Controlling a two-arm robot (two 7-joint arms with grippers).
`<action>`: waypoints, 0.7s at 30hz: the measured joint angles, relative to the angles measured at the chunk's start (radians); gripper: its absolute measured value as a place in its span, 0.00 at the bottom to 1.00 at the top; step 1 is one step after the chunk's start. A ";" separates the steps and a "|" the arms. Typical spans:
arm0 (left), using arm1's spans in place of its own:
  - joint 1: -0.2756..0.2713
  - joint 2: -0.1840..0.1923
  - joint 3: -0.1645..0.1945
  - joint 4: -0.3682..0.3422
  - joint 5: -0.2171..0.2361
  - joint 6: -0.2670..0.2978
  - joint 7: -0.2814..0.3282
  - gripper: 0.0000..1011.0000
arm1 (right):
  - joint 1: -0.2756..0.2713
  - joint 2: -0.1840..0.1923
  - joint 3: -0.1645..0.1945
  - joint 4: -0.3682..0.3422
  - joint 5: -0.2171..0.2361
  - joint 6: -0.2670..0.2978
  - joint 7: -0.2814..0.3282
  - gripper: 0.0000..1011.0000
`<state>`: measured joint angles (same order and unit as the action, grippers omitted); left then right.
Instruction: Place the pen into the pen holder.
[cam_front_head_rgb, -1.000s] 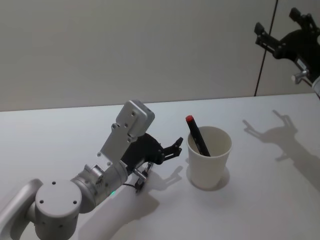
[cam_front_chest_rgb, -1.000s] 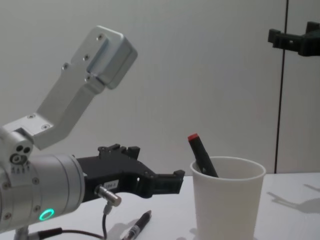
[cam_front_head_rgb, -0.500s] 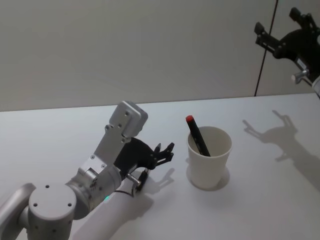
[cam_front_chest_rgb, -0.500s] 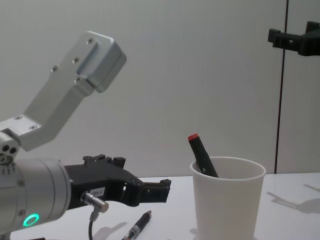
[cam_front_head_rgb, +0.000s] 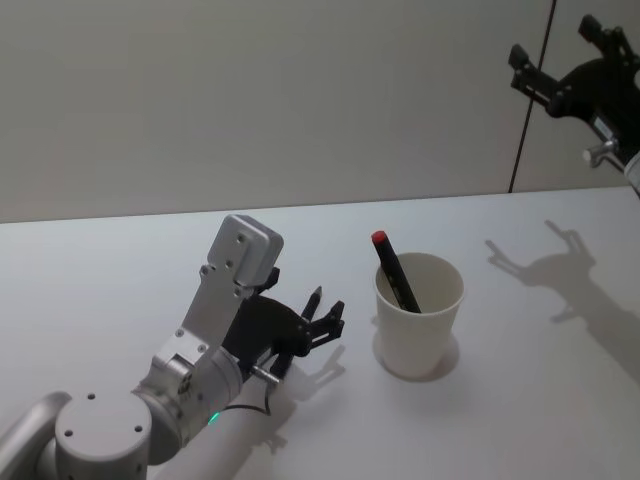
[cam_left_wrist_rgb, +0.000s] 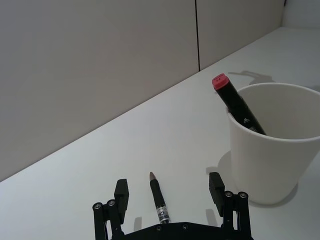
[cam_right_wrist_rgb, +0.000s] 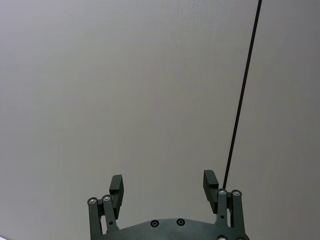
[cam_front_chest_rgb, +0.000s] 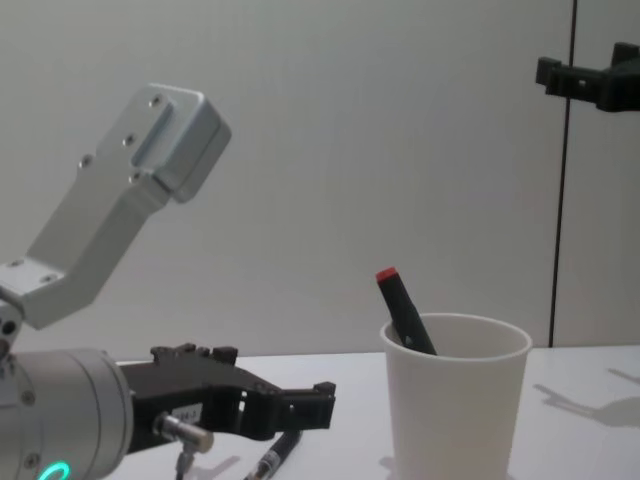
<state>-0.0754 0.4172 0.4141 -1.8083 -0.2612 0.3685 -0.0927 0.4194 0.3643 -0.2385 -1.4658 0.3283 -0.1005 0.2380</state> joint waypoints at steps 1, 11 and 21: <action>0.002 -0.001 0.000 -0.001 -0.005 0.000 0.006 0.99 | 0.000 0.000 0.000 0.000 0.000 0.000 0.000 0.99; 0.033 -0.014 0.005 -0.006 -0.042 -0.006 0.060 0.99 | 0.000 0.000 0.000 0.000 0.000 0.000 0.000 0.99; 0.058 -0.013 0.006 -0.016 -0.060 0.002 0.085 0.99 | 0.000 0.000 0.000 0.000 0.000 0.000 0.000 0.99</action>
<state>-0.0169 0.4040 0.4204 -1.8244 -0.3213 0.3703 -0.0073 0.4193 0.3643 -0.2385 -1.4658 0.3282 -0.1005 0.2380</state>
